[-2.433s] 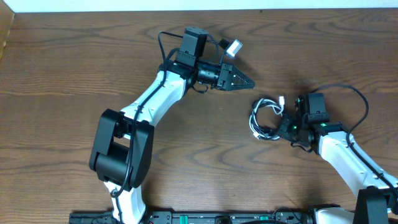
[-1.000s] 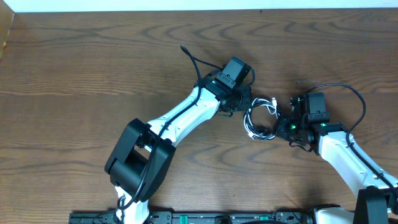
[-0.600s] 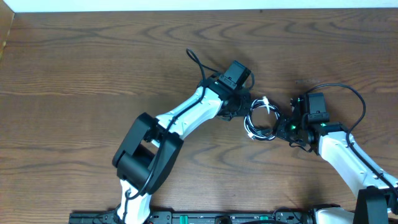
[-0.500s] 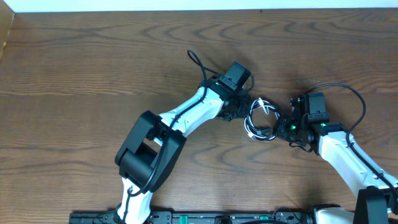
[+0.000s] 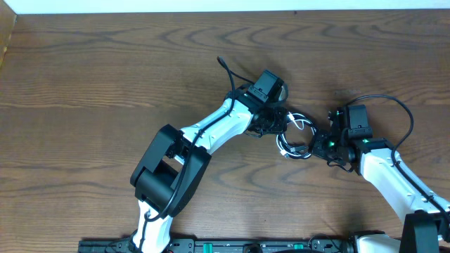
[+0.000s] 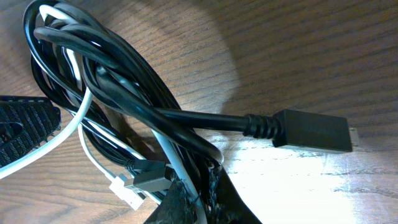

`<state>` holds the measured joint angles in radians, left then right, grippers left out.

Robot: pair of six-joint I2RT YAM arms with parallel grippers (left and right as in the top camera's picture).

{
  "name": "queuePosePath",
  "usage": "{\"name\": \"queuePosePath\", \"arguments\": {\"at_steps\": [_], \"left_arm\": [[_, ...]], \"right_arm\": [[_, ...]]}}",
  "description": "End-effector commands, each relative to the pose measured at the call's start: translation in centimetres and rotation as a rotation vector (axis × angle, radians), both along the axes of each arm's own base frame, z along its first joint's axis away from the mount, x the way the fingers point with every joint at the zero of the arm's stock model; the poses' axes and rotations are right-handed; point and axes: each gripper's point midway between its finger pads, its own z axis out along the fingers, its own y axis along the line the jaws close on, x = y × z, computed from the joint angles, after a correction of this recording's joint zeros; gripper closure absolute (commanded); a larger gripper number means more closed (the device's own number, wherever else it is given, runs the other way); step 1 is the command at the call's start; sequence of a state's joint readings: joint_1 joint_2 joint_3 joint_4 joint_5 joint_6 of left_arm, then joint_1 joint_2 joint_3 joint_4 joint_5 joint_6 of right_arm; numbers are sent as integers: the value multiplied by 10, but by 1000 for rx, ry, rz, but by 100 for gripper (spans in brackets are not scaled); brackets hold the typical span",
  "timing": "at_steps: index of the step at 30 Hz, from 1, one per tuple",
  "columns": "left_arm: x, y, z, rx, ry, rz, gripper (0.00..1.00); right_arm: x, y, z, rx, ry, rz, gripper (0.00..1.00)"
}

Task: Untangle cables

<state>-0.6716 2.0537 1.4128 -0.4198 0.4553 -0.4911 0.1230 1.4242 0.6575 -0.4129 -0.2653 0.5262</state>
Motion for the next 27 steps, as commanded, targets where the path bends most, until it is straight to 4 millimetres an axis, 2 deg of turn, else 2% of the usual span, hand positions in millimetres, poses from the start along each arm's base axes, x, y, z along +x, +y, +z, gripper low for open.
{"name": "queuePosePath", "arguments": {"at_steps": [1, 5, 8, 10, 16, 19, 23, 27], "left_arm": [[-3, 3, -12, 39, -16, -29, 73], [-4, 6, -35, 79, 3, -26, 74], [-3, 12, -48, 118, 5, -15, 87], [-1, 13, -48, 125, -3, -11, 92], [8, 10, -43, 109, -40, -1, 93], [15, 11, -23, 76, -75, -8, 93], [23, 11, 27, -24, -140, -34, 93], [19, 10, 78, -159, -168, -80, 93]], "right_arm": [[2, 2, 4, 8, -9, -5, 97], [2, 2, 4, 8, -8, -5, 97], [0, 1, 3, 6, 1, -5, 96], [-1, 1, 2, 2, 5, -7, 97], [-3, -8, -2, -46, 16, -26, 96], [-2, -18, -5, -99, 15, -51, 95], [1, -30, -16, -163, 26, -86, 93], [-2, -28, -33, -161, 76, -78, 94]]}}
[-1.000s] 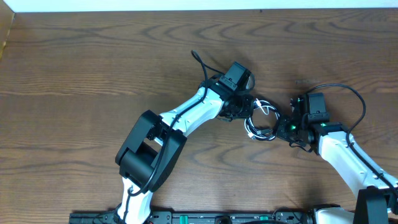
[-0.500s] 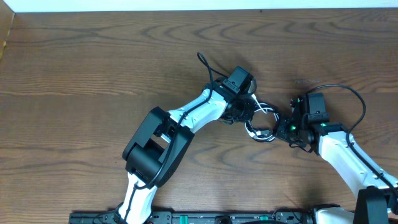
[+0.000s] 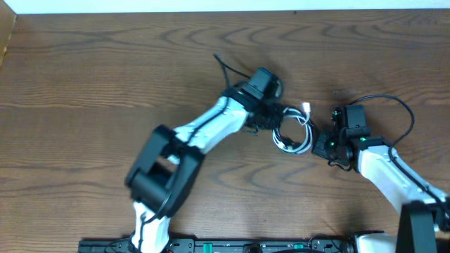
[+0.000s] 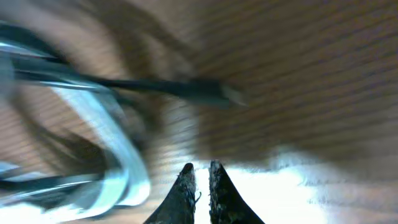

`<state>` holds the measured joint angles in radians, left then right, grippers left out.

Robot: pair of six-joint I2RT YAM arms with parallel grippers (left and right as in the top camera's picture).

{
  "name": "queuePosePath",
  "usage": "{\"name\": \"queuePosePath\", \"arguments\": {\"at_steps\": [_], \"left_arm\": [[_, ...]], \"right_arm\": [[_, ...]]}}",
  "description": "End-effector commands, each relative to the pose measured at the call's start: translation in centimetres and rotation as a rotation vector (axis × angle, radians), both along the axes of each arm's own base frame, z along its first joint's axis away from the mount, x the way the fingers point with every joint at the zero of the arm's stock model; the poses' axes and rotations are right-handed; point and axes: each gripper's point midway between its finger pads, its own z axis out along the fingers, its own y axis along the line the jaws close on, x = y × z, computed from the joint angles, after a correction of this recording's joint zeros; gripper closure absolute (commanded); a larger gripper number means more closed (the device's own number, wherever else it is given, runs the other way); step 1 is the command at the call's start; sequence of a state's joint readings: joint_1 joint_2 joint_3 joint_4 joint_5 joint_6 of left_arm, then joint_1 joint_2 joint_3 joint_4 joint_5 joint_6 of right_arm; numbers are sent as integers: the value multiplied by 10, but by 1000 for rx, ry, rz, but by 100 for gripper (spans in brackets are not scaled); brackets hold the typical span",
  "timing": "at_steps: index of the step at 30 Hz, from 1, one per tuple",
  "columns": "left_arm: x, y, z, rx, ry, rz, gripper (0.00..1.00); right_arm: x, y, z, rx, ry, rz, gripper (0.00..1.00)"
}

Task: Untangle cables

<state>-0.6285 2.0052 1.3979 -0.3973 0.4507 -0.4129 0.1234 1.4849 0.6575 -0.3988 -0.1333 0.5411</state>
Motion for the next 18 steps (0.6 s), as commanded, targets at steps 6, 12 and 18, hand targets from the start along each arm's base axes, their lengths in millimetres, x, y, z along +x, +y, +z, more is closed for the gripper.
{"name": "queuePosePath", "arguments": {"at_steps": [6, 12, 18], "left_arm": [[-31, -11, 110, -366, -40, -269, 93], [-31, 2, 122, -456, -6, -302, 94], [3, 35, 88, -221, -73, -141, 93]], "right_arm": [[-2, 25, -24, 111, 48, 116, 96], [9, 66, 22, 313, -91, 338, 85], [26, 53, 73, 285, -206, 254, 76]]}}
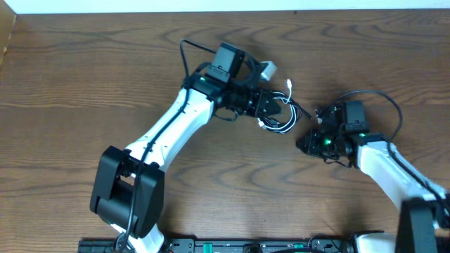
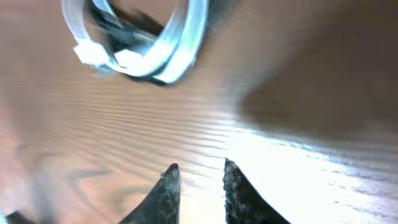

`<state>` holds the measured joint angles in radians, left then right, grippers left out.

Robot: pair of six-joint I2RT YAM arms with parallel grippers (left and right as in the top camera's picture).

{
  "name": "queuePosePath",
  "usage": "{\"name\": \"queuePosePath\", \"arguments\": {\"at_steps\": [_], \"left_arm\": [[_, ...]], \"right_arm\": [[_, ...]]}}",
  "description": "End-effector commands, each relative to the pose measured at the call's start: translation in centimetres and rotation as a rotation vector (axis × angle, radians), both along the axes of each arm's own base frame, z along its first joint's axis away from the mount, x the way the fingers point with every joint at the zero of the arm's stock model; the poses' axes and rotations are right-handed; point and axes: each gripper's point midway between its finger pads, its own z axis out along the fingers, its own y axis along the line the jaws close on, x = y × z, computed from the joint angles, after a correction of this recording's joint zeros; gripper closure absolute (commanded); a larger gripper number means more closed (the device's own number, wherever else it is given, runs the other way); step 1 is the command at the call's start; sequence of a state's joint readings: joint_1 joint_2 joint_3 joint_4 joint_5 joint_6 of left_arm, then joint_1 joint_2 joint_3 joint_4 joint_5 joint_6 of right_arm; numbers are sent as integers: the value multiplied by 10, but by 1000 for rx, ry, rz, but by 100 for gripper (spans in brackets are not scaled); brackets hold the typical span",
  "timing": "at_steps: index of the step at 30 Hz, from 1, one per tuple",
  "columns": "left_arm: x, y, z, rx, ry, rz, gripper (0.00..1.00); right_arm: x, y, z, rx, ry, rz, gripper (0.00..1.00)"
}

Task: Untangle cables

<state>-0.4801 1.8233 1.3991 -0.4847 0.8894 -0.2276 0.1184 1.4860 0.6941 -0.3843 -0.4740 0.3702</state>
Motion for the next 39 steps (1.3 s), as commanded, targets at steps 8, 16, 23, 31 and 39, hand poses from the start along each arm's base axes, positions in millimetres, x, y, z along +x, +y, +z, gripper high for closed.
{"name": "queuePosePath", "arguments": {"at_steps": [8, 16, 23, 31, 39], "left_arm": [[22, 8, -62, 307, -129, 92, 78], [16, -58, -114, 355, -383, -87, 54], [29, -72, -138, 430, -514, -70, 52], [45, -57, -161, 539, -551, -19, 51], [18, -55, -173, 579, -483, -91, 59]], "right_arm": [[37, -47, 69, -12, -176, -297, 52], [21, -92, 58, -46, -101, -369, 50], [8, -97, 51, -74, -63, -341, 50], [4, -97, 49, -81, -51, -326, 49], [3, -96, 48, -87, -50, -312, 50]]}}
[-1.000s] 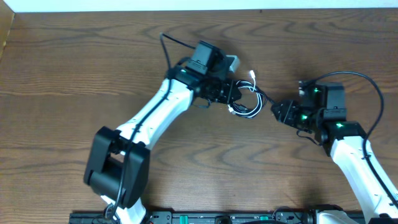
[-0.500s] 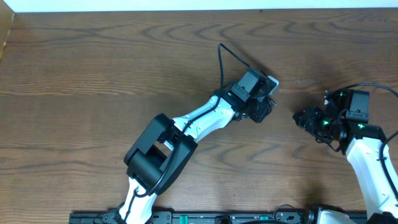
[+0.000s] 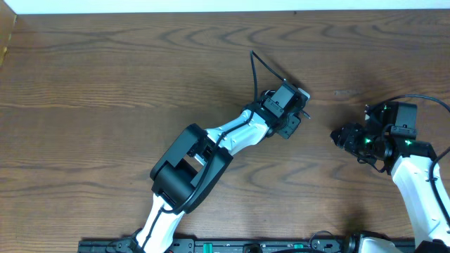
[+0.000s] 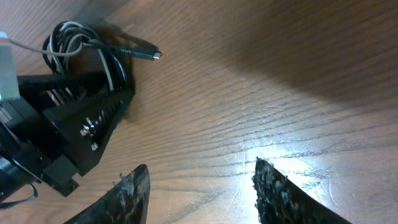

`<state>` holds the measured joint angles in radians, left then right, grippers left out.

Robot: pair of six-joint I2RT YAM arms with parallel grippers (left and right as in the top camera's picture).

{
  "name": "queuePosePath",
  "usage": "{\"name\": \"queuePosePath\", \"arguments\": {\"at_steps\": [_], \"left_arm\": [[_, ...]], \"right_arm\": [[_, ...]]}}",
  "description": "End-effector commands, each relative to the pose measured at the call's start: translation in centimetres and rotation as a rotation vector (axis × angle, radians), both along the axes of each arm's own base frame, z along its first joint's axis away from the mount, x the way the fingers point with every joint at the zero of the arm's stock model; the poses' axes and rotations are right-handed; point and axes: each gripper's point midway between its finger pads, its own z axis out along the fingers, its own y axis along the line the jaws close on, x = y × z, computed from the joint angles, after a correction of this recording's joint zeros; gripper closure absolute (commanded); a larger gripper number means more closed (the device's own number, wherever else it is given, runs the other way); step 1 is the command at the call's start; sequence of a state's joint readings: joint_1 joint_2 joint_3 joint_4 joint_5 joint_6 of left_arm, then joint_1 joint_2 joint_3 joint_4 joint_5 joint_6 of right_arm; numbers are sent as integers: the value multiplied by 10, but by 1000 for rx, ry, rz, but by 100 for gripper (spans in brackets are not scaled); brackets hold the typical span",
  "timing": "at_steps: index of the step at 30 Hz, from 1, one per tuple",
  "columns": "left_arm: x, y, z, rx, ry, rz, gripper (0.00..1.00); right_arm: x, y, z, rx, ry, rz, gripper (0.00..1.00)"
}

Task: Untangle cables

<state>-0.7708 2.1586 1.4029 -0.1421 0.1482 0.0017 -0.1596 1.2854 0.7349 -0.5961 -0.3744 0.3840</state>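
Observation:
The cable bundle [image 4: 87, 43], black and white cords coiled together, lies on the wooden table with a black plug [image 4: 148, 55] sticking out to the right. My left gripper [image 4: 118, 84] is shut on the bundle, its black fingers pinching the coils. From overhead the left gripper [image 3: 295, 121] covers the bundle almost entirely. My right gripper [image 4: 202, 180] stands wide open over bare wood, well apart from the bundle, with nothing between its fingers. In the overhead view the right gripper [image 3: 344, 137] is to the right of the left one.
The wooden table [image 3: 105, 84] stretches far to the left and back. A thin black wire [image 3: 259, 67] arches up from the left wrist. The right arm's own cable [image 3: 422, 100] loops behind its wrist.
My right gripper has moved right, away from the bundle, and its jaws have opened wide. The left gripper, still holding the bundle, now sits a little further right and nearer the front.
First both grippers met at the bundle, the right one pinching its cords. Then the right gripper was nearly shut on nothing while the left kept the bundle. The left then held it further back left. Now the grippers are well apart.

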Motion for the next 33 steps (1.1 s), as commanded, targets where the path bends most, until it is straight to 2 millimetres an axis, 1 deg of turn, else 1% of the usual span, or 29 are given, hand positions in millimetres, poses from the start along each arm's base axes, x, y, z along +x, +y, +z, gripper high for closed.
{"name": "queuePosePath", "arguments": {"at_steps": [1, 2, 3, 4, 5, 7, 9, 11, 13, 15, 17, 19, 21, 23, 25, 26, 29, 30, 33], "left_arm": [[-23, 6, -17, 81, 61, -25, 62], [-28, 7, -19, 95, 74, -32, 65], [-34, 7, -21, 108, 87, -40, 71], [-38, 7, -23, 118, 96, -46, 92], [-43, 8, -23, 130, 106, -52, 93], [-46, 9, -16, 123, 122, -40, 92], [-47, 6, 6, 66, 136, -37, 93], [-51, 0, 38, -32, 161, -70, 93], [-56, -5, 86, -184, 196, -124, 93], [-61, -1, 132, -326, 232, -178, 93], [-65, 10, 170, -446, 270, -222, 93], [-70, 25, 203, -565, 323, -270, 93], [-74, 39, 228, -675, 380, -319, 93], [-79, 57, 257, -824, 458, -399, 93], [-80, 72, 273, -912, 503, -437, 93], [-78, 77, 277, -934, 527, -430, 93], [-71, 86, 279, -951, 594, -364, 93], [-70, 87, 279, -952, 613, -346, 92], [-68, 87, 281, -953, 673, -300, 93]], "right_arm": [[2, 0, 6, -5, -26, 18, 49], [2, 0, 6, -4, -26, 18, 49], [3, 0, 7, -4, -26, 18, 49], [3, 0, 7, -4, -26, 18, 49], [3, 0, 7, -1, -29, 20, 49], [5, 6, 10, 20, -51, 50, 49], [7, 15, 16, 51, -88, 110, 49], [9, 23, 22, 86, -126, 161, 49], [12, 31, 29, 123, -163, 206, 49], [14, 41, 40, 171, -207, 252, 48], [20, 52, 56, 237, -271, 301, 48], [26, 64, 80, 305, -356, 360, 48], [32, 71, 102, 350, -425, 403, 48], [40, 74, 123, 381, -472, 411, 48], [44, 79, 135, 385, -500, 427, 49], [46, 83, 139, 382, -516, 444, 49], [48, 96, 145, 368, -558, 491, 48], [50, 99, 144, 357, -556, 488, 48], [56, 106, 132, 318, -488, 412, 50]]}}
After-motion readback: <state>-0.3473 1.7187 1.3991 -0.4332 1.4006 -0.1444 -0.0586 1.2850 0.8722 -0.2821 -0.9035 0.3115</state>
